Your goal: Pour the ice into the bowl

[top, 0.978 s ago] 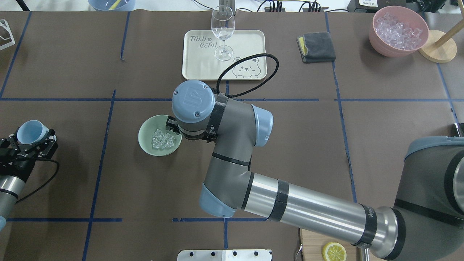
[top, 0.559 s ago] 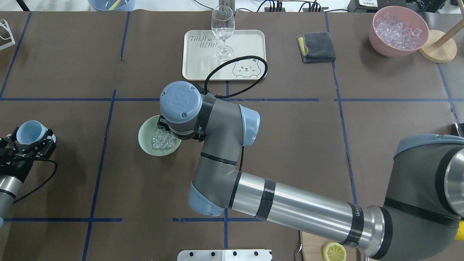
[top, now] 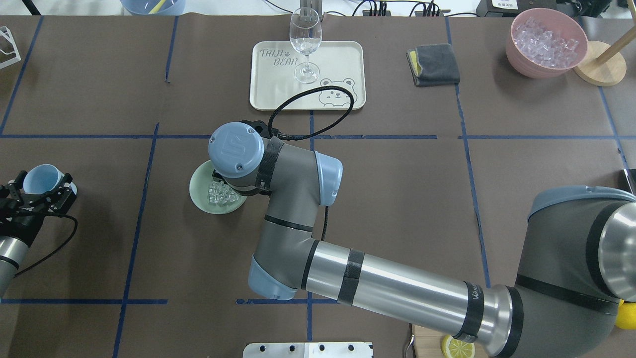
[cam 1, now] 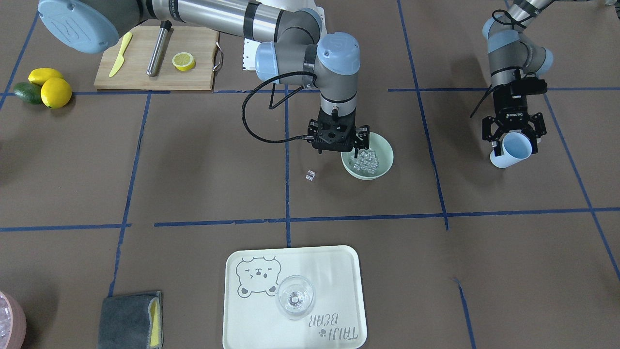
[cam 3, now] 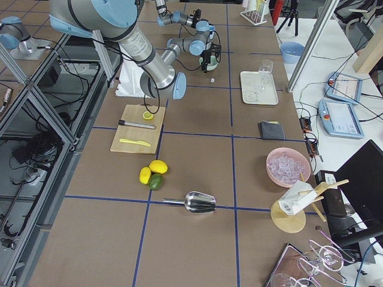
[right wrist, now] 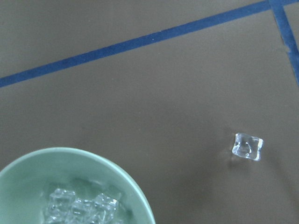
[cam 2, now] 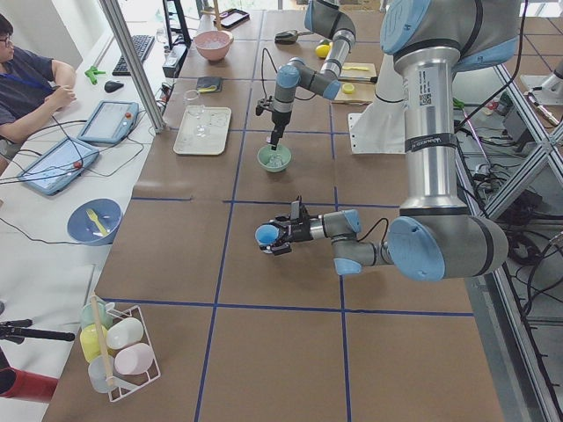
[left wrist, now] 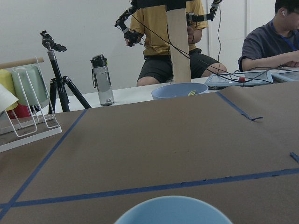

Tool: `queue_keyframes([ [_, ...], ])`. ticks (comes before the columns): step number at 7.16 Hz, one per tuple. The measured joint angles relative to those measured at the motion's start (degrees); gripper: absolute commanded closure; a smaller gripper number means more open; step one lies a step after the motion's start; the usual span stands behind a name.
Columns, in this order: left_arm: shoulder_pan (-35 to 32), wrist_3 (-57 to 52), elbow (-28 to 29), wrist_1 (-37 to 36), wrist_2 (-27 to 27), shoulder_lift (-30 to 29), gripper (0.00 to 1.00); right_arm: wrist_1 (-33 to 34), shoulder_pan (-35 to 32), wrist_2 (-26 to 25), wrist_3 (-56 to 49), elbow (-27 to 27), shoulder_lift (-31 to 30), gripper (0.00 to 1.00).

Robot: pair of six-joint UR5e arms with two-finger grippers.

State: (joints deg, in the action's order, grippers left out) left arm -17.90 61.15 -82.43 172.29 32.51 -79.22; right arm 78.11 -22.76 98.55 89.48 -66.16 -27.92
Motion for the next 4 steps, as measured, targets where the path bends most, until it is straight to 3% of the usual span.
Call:
queue_keyframes([
  [1,-0.54,-0.48,-0.37,0.06,0.50,0.01,0.00,-0.57,0.27,-0.19,-0.05,0.56,0.01,0.01],
  [2,-1.08,-0.76,-0.66,0.12,1.08,0.02,0.00,-0.82,0.50,-0.25,-0.12,0.87,0.00,0.17],
  [3,-1.55,-1.19,-1.06,0.14,1.60,0.03,0.00,-0.94,0.64,-0.30,-0.16,0.98,-0.01,0.27],
  [4,-1.88,-1.66,-1.57,0.15,1.97,0.03,0.00,-1.08,0.88,-0.66,-0.18,1.00,-0.02,0.46],
])
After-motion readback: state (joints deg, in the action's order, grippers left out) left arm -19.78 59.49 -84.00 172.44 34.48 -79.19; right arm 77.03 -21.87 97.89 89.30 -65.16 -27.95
